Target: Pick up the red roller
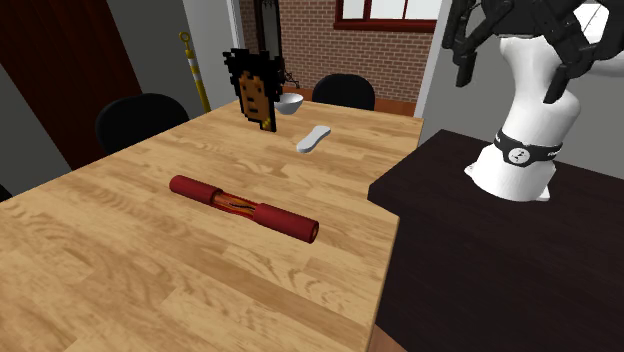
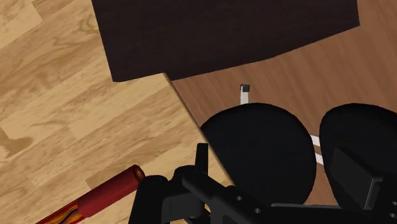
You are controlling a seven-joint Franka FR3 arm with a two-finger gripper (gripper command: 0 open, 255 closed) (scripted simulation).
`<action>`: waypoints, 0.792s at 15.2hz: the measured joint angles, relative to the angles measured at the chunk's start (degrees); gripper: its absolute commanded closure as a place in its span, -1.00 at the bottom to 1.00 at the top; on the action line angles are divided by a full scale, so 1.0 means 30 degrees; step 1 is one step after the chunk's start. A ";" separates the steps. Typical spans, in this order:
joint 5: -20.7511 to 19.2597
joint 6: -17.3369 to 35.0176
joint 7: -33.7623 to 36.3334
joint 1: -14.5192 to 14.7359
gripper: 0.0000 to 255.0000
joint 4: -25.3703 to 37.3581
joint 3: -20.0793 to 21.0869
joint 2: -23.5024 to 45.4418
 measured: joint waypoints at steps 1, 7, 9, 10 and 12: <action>-0.0054 0.0532 0.0267 -0.0134 -1.00 -0.0062 -0.0025 0.0442; -0.0431 0.3469 0.1474 -0.1021 -1.00 0.1344 -0.0579 0.4606; -0.0505 0.4114 0.1950 -0.1255 -1.00 0.2058 -0.0746 0.5906; -0.0565 0.4576 0.2123 -0.1408 -1.00 0.2143 -0.0878 0.6432; -0.0592 0.5135 0.2515 -0.1655 -1.00 0.3055 -0.1103 0.7833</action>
